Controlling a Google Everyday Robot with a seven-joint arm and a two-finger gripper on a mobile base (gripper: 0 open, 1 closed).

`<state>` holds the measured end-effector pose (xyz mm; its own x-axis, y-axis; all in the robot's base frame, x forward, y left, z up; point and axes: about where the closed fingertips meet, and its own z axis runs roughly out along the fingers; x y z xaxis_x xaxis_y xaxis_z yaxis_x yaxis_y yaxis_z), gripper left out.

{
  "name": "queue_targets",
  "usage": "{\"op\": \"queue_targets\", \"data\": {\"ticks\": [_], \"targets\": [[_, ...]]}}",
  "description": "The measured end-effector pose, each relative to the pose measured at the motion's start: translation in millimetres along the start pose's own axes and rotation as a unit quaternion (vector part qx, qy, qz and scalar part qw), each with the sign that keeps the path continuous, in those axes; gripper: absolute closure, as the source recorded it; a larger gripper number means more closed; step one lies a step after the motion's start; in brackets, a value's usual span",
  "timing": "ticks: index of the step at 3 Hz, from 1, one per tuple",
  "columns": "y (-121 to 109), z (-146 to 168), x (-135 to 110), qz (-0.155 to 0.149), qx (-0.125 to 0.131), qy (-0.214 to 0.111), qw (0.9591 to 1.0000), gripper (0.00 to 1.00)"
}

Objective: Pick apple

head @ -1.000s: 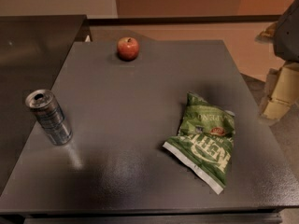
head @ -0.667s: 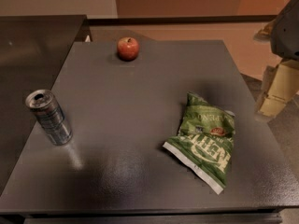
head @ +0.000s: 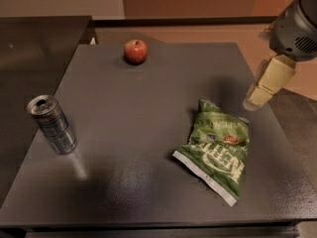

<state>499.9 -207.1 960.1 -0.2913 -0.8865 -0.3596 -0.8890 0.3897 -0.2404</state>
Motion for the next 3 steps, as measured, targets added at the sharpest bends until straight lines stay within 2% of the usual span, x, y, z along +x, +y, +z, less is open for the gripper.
{"op": "queue_targets", "data": {"ticks": [1, 2, 3], "targets": [[-24, 28, -16, 0.024, 0.004, -0.035, 0.9991, 0.0], [-48, 57, -39, 0.035, 0.004, -0.066, 0.9972, 0.0], [-69, 88, -68, 0.048, -0.003, -0.099, 0.9939, 0.0]]}}
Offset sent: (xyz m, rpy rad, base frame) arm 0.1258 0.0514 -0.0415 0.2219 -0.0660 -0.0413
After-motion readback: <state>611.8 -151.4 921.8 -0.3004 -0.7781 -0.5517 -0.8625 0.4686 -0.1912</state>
